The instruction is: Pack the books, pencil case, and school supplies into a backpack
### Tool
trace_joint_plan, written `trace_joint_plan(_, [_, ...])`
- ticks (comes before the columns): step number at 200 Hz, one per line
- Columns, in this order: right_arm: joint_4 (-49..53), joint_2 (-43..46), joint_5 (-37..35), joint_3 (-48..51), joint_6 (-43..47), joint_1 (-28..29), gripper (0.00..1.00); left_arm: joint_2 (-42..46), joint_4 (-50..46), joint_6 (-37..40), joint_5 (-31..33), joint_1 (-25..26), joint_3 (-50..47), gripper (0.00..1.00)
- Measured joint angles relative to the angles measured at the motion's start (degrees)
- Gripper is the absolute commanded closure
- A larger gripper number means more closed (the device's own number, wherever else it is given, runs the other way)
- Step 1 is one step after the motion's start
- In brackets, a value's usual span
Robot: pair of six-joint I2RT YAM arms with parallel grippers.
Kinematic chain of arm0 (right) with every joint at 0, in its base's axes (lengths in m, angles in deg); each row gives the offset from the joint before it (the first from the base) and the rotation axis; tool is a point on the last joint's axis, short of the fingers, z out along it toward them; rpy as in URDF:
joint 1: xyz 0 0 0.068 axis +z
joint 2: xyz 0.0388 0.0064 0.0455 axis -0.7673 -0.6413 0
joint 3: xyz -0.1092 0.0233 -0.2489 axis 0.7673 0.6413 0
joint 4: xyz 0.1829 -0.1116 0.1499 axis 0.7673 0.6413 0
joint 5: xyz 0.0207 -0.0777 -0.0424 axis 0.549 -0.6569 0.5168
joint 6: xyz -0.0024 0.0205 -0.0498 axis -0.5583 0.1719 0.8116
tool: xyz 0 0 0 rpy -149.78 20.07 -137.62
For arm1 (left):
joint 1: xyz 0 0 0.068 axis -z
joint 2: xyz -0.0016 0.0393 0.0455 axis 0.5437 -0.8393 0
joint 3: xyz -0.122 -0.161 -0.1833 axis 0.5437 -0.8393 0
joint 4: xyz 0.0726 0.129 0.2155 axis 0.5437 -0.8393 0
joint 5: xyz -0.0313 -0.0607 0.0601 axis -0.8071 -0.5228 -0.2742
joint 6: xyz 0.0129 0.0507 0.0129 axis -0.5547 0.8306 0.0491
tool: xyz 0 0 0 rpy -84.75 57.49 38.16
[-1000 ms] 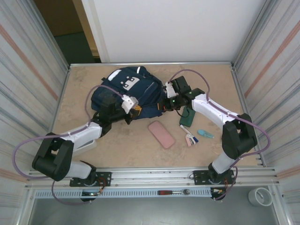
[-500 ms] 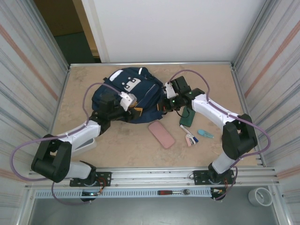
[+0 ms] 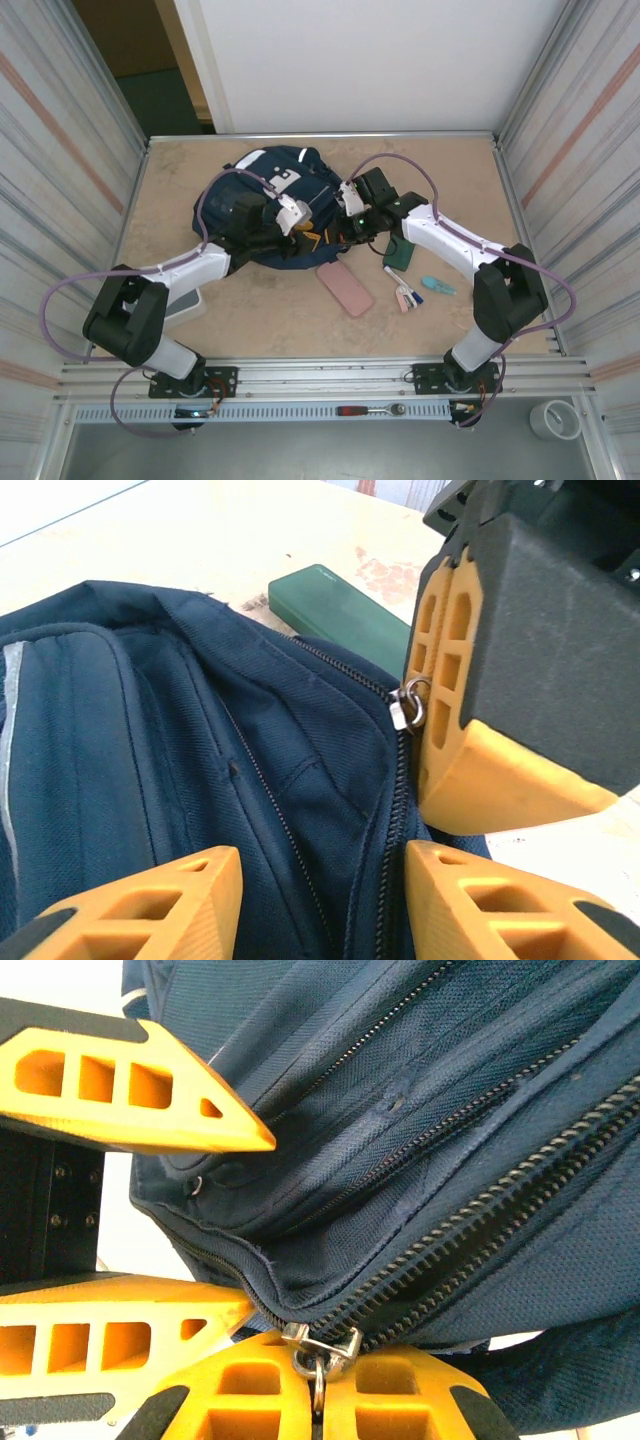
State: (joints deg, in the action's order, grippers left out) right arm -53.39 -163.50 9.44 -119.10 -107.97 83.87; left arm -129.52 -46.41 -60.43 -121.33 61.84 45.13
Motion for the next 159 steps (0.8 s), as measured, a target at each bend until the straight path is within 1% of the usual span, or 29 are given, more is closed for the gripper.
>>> trace_joint_plan(34, [-0.13, 0.00, -0.09, 0.00, -0.31, 0.00, 1.00, -0.33, -1.55, 0.35, -2.71, -0.33, 0.42, 0.48])
trace_joint_plan(52, [-0.15, 0.00, -0.11, 0.00, -0.28, -0.02, 1.00, -0.35, -1.84, 0.17, -4.35, -0.68, 0.42, 0.48])
trace_joint_plan(61, [-0.15, 0.00, -0.09, 0.00, -0.28, -0.02, 1.00, -0.35, -1.99, 0.17, -4.81, -0.81, 0.42, 0.50])
trace_joint_plan(76, [-0.15, 0.00, -0.07, 0.00, -0.28, -0.02, 1.00, -0.52, -2.67, 0.33, -5.05, -0.83, 0.42, 0.58])
trace_joint_plan(99, [-0.07, 0.00, -0.11, 0.00, -0.26, -0.13, 1.00, -2.19, -4.59, 0.61, -5.18, -1.09, 1.60, 0.83])
trace_joint_plan(114, [0.00, 0.00, -0.04, 0.00, -0.13, -0.59, 1.00, -2.80, -5.44, 0.61, -5.73, -1.33, 2.32, 0.95])
trace_joint_plan(130, [0.07, 0.02, 0.37, 0.00, 0.35, -1.29, 1.00, -2.64, -5.09, 0.33, -6.95, -1.95, 2.32, 1.00])
trace_joint_plan(159, [0.17, 0.31, 0.42, 0.15, 2.27, -4.35, 1.00, 0.09, -2.32, -1.99, -9.90, -5.07, -0.35, 1.00])
